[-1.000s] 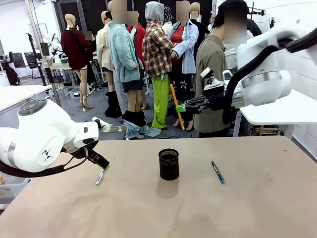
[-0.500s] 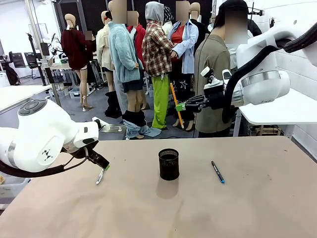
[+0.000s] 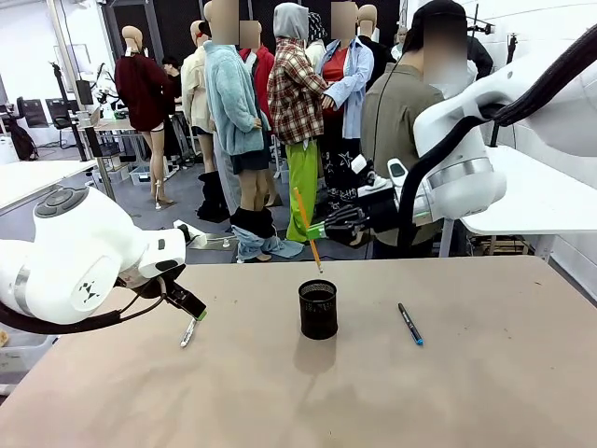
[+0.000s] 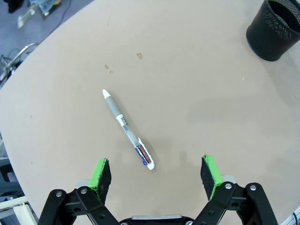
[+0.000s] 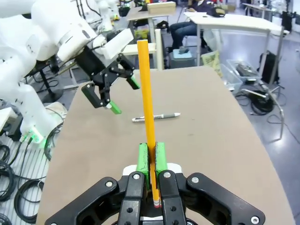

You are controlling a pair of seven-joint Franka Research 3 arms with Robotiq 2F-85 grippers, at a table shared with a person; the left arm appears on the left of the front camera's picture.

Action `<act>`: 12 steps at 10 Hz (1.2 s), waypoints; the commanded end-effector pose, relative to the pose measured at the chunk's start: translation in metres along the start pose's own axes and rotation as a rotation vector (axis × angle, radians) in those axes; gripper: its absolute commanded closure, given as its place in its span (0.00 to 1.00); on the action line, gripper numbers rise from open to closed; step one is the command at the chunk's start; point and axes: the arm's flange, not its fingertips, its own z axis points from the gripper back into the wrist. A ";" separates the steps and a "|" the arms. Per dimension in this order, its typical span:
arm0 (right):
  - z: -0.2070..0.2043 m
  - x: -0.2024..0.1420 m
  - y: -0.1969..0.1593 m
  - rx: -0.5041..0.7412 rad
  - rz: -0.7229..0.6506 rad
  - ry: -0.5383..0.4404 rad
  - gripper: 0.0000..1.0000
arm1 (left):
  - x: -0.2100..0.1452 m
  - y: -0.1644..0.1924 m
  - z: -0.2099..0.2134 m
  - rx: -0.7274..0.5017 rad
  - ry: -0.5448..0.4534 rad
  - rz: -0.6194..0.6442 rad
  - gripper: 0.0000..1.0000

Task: Place the pens into the pen holder.
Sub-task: Pick up a writing instrument from the table and place it into the Pen holder.

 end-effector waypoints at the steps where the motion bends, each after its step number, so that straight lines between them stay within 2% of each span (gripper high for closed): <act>1: -0.011 -0.008 -0.012 0.057 -0.011 0.005 1.00 | 0.000 0.002 0.001 0.000 -0.002 0.004 0.00; 4: -0.015 -0.027 -0.012 0.111 -0.052 0.003 1.00 | 0.000 0.002 0.001 0.000 -0.002 0.004 0.00; 7: -0.027 -0.049 -0.022 0.077 -0.061 0.068 1.00 | 0.000 0.002 0.001 0.000 -0.002 0.004 0.00; 11: -0.035 -0.067 -0.033 0.071 -0.083 0.083 1.00 | 0.000 0.002 0.001 0.000 -0.002 0.004 0.00; 12: -0.036 -0.070 -0.036 0.068 -0.081 0.085 0.95 | 0.000 0.002 0.001 0.000 -0.002 0.004 0.00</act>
